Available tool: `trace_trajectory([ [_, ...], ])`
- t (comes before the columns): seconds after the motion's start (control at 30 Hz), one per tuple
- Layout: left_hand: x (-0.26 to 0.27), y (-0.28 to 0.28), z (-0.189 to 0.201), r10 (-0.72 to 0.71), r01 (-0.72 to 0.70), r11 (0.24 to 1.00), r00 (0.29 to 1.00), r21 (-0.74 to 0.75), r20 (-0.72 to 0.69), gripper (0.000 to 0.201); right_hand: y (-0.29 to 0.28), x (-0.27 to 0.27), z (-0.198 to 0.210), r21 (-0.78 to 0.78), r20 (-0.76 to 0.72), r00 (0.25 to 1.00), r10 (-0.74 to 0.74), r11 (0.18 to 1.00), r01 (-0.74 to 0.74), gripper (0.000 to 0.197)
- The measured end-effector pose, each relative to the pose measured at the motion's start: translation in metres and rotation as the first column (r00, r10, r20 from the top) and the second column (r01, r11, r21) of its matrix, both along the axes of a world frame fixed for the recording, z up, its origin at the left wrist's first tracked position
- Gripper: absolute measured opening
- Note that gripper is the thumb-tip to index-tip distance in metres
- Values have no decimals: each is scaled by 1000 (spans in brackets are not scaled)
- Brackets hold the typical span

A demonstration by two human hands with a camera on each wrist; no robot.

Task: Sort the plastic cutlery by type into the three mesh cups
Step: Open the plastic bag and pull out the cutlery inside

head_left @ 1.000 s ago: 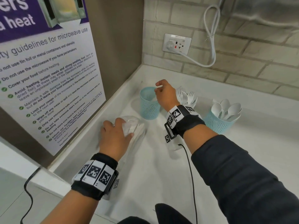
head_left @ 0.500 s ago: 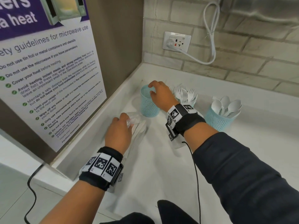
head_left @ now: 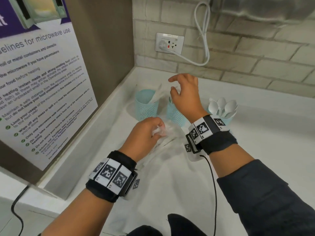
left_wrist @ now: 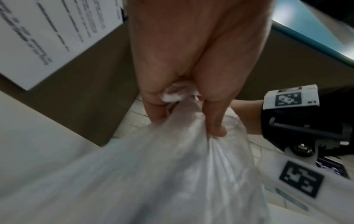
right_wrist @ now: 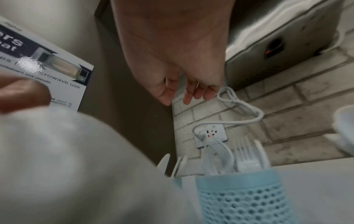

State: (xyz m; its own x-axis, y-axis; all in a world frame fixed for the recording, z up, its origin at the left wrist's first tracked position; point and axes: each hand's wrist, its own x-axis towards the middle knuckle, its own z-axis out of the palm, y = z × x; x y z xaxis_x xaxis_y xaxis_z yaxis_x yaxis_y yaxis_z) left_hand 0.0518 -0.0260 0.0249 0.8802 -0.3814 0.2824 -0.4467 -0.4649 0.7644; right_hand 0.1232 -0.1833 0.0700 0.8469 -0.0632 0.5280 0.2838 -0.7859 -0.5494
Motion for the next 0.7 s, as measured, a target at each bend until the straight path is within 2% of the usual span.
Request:
trace_trajectory([
  [0.13, -1, -23, -1, -156, 157, 987, 987, 20, -33, 16, -26, -15, -1, -35, -72, 996, -44, 999, 41, 26],
  [0.23, -2, -36, -7, -276, 278, 960, 958, 28, -79, 24, -44, -28, -7, -46, -157, 986, -64, 997, 57, 26],
  [0.33, -3, -44, -16, -335, 343, 937, 935, 61, -112, 27, -57, -40, -16, -66, -271, 962, -42, 998, 25, 24],
  [0.4, -5, -46, -20, -336, 344, 939, 930, 30, -151, 28, -64, -50, -21, -6, -337, 941, 22, 1000, -25, 22],
  [0.47, -6, -46, -22, -301, 309, 951, 934, 12, -193, 36, -68, -62, -26, 117, -415, 901, 122, 990, -80, 17],
  [0.53, -5, -41, -21, -285, 303, 952, 925, 36, -251, 53, -68, -72, -29, 179, -495, 842, 216, 973, -144, 14],
  [0.6, -3, -33, -18, -330, 352, 936, 890, 13, -314, 65, -69, -78, -32, 207, -570, 773, 280, 959, -195, 13],
  [0.7, -1, -21, -11, -396, 416, 908, 821, -44, -411, 70, -67, -83, -32, 275, -648, 690, 324, 943, -185, 11],
])
